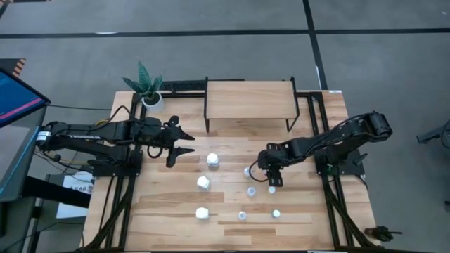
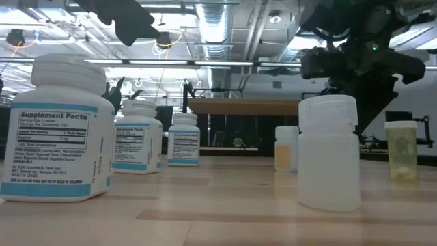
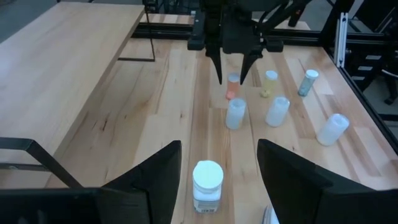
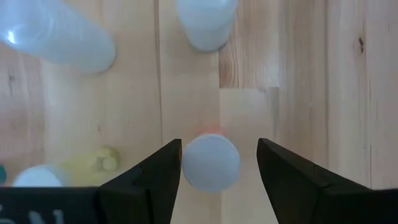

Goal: Pick and place medicine bottles onto shelf by color
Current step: Put the pink pill bottle on the shelf

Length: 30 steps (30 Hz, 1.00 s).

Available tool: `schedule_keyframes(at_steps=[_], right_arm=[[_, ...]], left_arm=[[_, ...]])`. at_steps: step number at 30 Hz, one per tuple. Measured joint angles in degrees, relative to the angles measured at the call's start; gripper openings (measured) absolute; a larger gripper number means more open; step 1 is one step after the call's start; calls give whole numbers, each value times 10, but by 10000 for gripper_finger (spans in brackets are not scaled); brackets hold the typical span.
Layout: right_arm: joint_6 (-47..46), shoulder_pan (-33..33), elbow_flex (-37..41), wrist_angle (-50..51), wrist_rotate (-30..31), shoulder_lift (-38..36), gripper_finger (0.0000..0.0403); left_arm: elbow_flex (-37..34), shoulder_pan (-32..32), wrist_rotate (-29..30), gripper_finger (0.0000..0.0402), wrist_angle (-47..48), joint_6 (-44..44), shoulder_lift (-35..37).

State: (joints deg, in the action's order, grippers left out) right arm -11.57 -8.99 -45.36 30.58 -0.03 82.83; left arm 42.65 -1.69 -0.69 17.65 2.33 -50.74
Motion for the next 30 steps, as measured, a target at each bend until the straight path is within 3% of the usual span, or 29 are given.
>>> schedule_keyframes(at_steps=[18, 23, 30], right_arm=[[0, 5, -12, 25, -1, -11, 114], [2, 5, -86, 126, -1, -25, 120], [74, 20, -239, 290, 1, -32, 122]], left_arm=[[0, 0, 0, 199, 0, 0, 0], [0, 0, 0, 199, 0, 0, 0], [0, 0, 0, 199, 0, -6, 0]])
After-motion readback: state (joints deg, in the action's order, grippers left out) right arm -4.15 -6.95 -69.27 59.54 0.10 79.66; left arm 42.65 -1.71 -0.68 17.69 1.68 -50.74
